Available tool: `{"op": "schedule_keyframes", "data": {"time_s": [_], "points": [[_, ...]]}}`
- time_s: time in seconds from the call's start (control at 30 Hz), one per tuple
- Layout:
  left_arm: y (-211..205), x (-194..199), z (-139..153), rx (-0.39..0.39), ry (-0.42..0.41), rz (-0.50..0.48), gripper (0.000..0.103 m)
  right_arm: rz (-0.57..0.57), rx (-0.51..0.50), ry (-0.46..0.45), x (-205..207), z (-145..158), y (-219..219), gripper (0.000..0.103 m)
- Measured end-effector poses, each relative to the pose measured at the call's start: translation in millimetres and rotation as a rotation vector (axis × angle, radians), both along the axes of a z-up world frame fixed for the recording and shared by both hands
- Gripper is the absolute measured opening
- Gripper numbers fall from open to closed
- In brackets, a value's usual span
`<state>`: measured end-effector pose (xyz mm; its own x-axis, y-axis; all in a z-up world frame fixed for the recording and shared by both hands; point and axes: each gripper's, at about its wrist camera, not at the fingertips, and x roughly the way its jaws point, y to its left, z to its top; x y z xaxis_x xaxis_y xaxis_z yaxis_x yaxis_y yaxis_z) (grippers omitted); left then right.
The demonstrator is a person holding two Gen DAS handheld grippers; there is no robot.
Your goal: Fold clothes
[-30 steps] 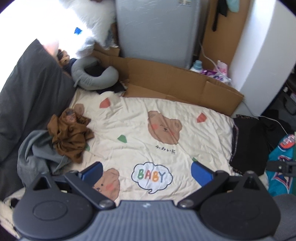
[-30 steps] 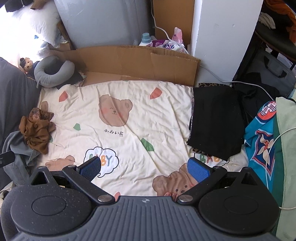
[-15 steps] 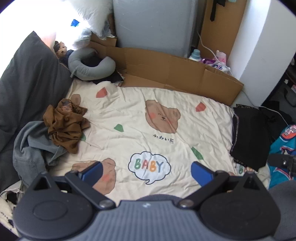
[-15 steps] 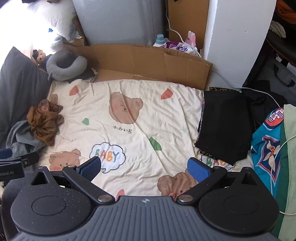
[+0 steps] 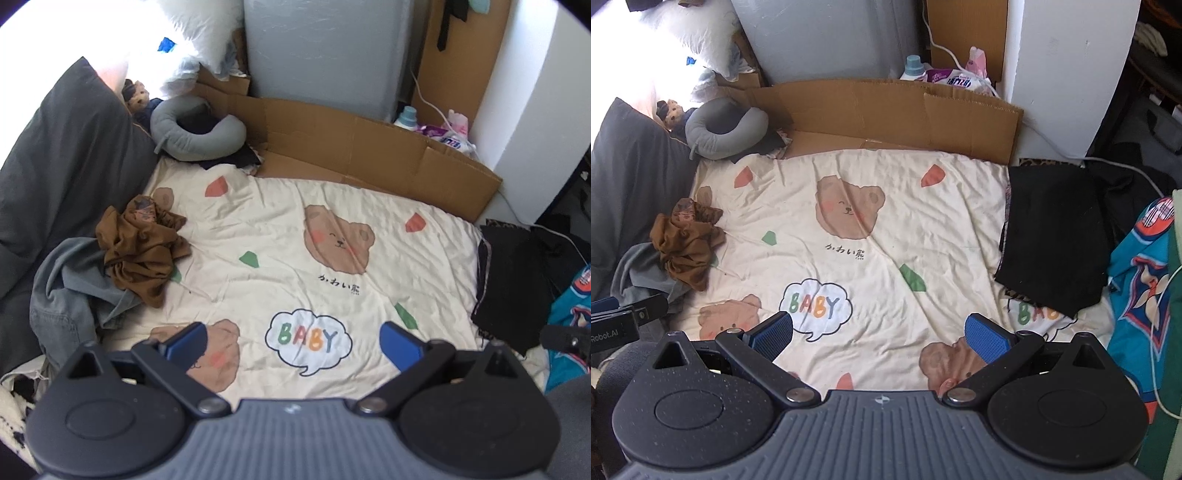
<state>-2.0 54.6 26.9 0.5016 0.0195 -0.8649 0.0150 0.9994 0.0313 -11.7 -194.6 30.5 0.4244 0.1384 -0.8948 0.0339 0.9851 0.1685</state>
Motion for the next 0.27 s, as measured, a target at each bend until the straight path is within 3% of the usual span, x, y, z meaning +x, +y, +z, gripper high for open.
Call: {"op": "schedule_keyframes", "data": {"time_s": [0.27], "points": [[-0.6,0.6,-0.2,0.018,-0.006,-0.001,0.100,0.018,-0.026,0.006,2.7,-1.4,5.4,0.102]]}}
